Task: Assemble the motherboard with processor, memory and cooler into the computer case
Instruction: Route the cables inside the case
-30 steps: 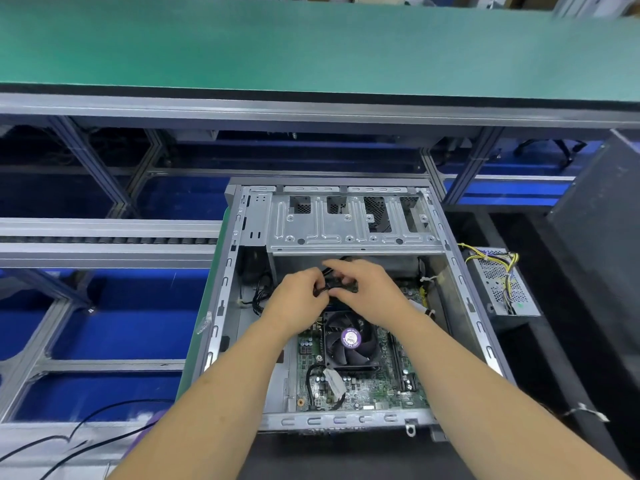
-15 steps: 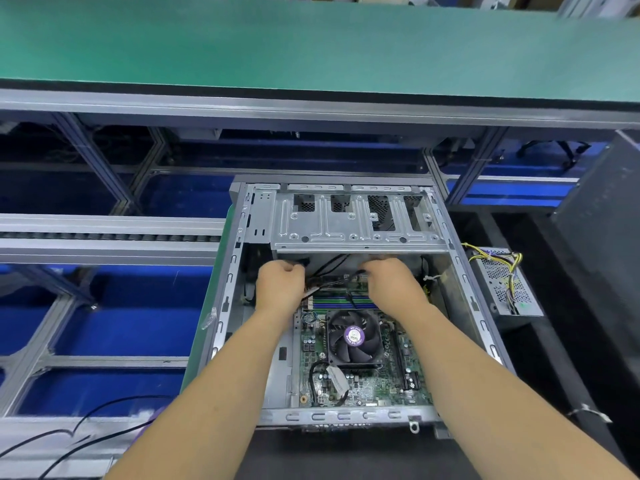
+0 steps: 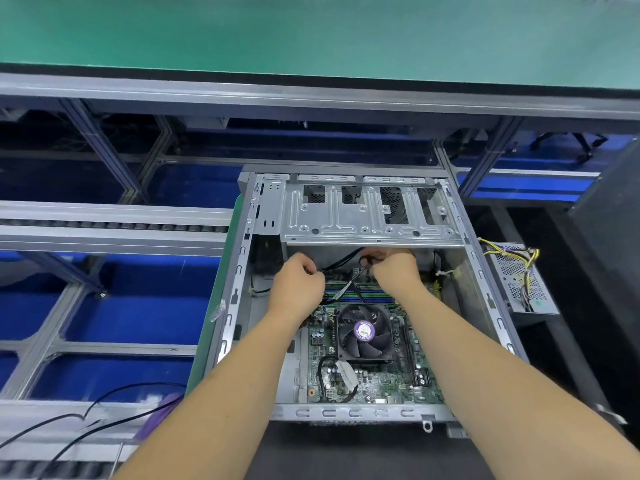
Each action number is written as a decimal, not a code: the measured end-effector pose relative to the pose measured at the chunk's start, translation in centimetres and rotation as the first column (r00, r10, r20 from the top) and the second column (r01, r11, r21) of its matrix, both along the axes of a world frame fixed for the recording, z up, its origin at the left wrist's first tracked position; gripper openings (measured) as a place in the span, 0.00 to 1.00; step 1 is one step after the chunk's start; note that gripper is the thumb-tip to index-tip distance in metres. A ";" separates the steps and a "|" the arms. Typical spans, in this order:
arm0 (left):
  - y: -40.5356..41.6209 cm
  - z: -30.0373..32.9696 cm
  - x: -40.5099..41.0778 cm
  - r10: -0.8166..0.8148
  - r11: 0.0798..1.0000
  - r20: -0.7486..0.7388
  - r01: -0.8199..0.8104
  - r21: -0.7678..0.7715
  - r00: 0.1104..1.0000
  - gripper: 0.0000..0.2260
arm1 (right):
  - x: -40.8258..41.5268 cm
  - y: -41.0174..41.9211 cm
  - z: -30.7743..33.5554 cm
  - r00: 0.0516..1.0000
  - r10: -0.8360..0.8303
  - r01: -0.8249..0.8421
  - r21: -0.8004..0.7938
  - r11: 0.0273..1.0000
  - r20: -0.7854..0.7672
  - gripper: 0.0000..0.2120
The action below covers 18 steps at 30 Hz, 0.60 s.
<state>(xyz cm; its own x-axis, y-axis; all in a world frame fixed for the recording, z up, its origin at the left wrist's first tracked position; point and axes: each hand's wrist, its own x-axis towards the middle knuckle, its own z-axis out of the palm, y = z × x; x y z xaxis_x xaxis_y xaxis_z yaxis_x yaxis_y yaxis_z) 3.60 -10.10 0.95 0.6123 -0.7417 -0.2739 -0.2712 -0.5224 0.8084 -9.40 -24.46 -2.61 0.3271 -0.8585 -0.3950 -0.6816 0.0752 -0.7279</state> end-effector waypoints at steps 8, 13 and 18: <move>-0.1 -0.3 -0.4 -0.134 0.984 0.164 0.111 0.141 0.977 0.06 | -0.3 -1.3 -0.6 0.996 0.068 -0.065 0.050 0.997 -0.055 0.22; -0.4 -0.3 -0.3 -0.115 0.985 0.165 0.091 0.146 0.980 0.06 | -0.6 -1.4 -0.8 0.999 -0.006 0.008 -0.025 1.000 0.054 0.02; -0.6 -0.4 -0.3 -0.102 0.986 0.150 0.079 0.149 0.983 0.06 | -0.6 -1.4 -1.2 0.998 0.013 -0.011 -0.026 1.000 0.059 0.08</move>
<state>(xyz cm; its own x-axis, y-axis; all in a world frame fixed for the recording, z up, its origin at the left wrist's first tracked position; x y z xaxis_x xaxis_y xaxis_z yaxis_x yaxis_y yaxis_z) 3.27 -10.69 0.59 0.5879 -0.7565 -0.2866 -0.4398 -0.5962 0.6717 -10.01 -25.86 -3.84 0.3598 -0.8638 -0.3528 -0.6378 0.0483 -0.7687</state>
